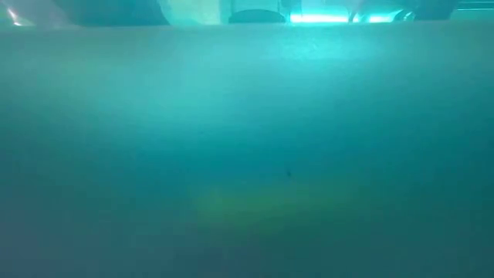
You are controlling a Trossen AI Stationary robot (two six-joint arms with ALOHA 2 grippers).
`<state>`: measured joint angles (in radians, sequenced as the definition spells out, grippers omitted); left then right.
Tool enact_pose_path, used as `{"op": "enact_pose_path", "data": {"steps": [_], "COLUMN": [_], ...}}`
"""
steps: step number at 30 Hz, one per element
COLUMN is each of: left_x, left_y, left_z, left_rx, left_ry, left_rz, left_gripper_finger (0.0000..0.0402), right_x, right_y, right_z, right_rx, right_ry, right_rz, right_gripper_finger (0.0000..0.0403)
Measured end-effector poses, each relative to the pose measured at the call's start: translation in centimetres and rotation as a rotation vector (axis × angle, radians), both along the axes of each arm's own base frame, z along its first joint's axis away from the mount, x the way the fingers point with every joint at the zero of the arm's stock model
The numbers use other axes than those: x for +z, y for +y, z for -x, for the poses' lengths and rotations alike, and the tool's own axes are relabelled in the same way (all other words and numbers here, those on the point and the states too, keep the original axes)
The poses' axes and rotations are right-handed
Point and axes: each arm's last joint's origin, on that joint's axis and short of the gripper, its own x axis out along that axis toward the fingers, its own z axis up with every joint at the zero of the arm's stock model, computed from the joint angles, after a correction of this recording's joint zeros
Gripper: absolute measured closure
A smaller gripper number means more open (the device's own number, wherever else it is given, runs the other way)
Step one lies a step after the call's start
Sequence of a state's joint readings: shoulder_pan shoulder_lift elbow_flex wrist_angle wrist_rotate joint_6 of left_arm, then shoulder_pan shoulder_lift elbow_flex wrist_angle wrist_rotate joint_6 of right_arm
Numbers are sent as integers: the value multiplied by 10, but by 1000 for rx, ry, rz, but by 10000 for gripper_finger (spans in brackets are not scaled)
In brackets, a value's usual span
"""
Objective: Pick & Place School Supplies
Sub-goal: Put the yellow crayon box into the blue bin
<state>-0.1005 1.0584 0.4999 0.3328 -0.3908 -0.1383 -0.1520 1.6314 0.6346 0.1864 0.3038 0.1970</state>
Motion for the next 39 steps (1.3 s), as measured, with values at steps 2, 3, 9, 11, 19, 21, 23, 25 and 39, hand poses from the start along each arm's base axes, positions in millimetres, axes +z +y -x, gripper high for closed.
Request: {"op": "enact_pose_path", "data": {"steps": [2, 3, 9, 11, 19, 21, 23, 25, 39], "left_x": [0, 0, 0, 0, 0, 0, 0, 0, 0], "left_y": [0, 0, 0, 0, 0, 0, 0, 0, 0], "left_z": [0, 0, 0, 0, 0, 0, 0, 0, 0], "left_rx": [0, 0, 0, 0, 0, 0, 0, 0, -1], "left_ry": [0, 0, 0, 0, 0, 0, 0, 0, 1], "left_rz": [0, 0, 0, 0, 0, 0, 0, 0, -2], "left_gripper_finger": [92, 91, 91, 91, 91, 92, 91, 91, 91], "right_x": [0, 0, 1, 1, 2, 3, 5, 7, 35], "right_y": [0, 0, -1, -1, -1, -1, -2, -2, 20], "right_z": [0, -1, -1, -1, -2, -3, -4, -6, -18], "right_rx": [0, 0, -7, -7, 10, 17, 15, 17, 240], "right_ry": [-4, -7, -17, -18, -24, -32, -58, -85, -299], "right_rz": [1, 2, 11, 11, 25, 35, 39, 42, -9], "right_gripper_finger": [215, 222, 247, 248, 249, 250, 251, 250, 249]}}
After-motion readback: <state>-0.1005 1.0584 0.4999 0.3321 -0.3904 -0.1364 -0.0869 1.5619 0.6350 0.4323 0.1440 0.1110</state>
